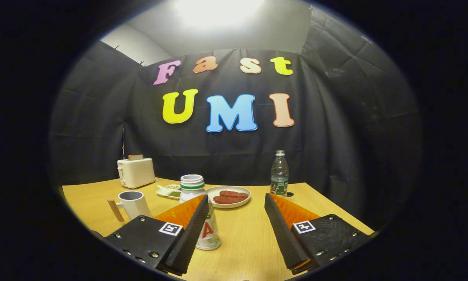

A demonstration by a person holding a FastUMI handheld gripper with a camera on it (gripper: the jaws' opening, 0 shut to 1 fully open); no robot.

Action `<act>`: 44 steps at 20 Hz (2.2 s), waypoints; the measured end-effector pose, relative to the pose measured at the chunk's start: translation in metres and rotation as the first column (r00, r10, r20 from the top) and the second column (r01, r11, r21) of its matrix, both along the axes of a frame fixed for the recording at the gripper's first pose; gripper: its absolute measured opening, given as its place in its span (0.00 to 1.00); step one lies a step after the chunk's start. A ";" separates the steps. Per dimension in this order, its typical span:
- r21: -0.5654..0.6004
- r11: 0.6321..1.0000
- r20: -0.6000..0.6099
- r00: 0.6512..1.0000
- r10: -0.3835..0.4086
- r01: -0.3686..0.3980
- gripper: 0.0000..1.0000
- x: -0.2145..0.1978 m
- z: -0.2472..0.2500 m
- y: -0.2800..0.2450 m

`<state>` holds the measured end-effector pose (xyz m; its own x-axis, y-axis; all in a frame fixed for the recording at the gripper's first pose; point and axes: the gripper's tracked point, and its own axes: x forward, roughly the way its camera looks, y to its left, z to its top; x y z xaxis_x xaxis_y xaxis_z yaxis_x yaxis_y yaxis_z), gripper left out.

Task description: Take the bottle from table, then pour the juice into the cup, finally place the bottle on the coaster

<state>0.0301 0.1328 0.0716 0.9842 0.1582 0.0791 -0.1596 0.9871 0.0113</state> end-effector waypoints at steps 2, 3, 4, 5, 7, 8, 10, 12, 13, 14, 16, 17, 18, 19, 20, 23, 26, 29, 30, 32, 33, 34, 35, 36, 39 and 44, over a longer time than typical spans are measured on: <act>-0.005 1.000 0.005 1.000 0.012 -0.012 0.88 -0.002 -0.002 0.018; -0.012 1.000 0.001 1.000 0.018 -0.018 0.88 -0.002 -0.005 0.027; -0.019 1.000 -0.003 1.000 0.023 -0.023 0.88 0.000 -0.010 0.035; -0.027 0.999 -0.014 1.000 0.027 -0.027 0.87 0.004 -0.015 0.042; -0.024 0.999 -0.047 0.998 0.033 -0.034 0.88 0.011 -0.027 0.052; -0.017 0.999 -0.060 0.998 0.037 -0.038 0.88 0.014 -0.031 0.056; -0.018 0.999 -0.089 0.996 0.027 -0.028 0.88 0.023 -0.042 0.059; -0.029 1.000 -0.102 0.995 0.007 -0.010 0.88 0.030 -0.050 0.059; -0.034 0.999 -0.108 0.994 -0.005 0.001 0.88 0.034 -0.054 0.057; -0.038 0.999 -0.119 0.993 -0.013 0.009 0.88 0.038 -0.058 0.056; -0.045 0.999 -0.138 0.990 -0.035 0.029 0.88 0.044 -0.065 0.053; -0.043 0.999 -0.144 0.989 -0.038 0.032 0.87 0.047 -0.067 0.053; -0.041 0.999 -0.154 0.987 -0.041 0.035 0.85 0.049 -0.070 0.054; -0.042 0.998 -0.173 0.984 -0.048 0.041 0.83 0.053 -0.074 0.053; -0.044 0.998 -0.193 0.980 -0.041 0.033 0.82 0.053 -0.076 0.055; -0.035 0.999 -0.181 0.983 -0.042 0.036 0.70 0.056 -0.077 0.059; -0.037 0.999 -0.171 0.984 -0.042 0.036 0.67 0.058 -0.075 0.061; -0.065 0.997 -0.166 0.984 -0.059 0.049 0.66 0.062 -0.074 0.060; -0.094 0.994 -0.163 0.984 -0.075 0.060 0.66 0.063 -0.073 0.058; -0.161 0.984 -0.145 0.984 -0.104 0.080 0.66 0.063 -0.067 0.056; -0.197 0.977 -0.132 0.985 -0.114 0.086 0.66 0.063 -0.065 0.056; -0.236 0.967 -0.118 0.985 -0.124 0.094 0.66 0.064 -0.060 0.056; -0.276 0.956 -0.103 0.986 -0.133 0.100 0.66 0.064 -0.056 0.057; -0.315 0.943 -0.085 0.986 -0.141 0.108 0.66 0.064 -0.051 0.058; -0.432 0.892 -0.031 0.987 -0.160 0.131 0.66 0.063 -0.036 0.063; -0.635 0.753 0.069 0.983 -0.168 0.173 0.66 0.063 -0.012 0.079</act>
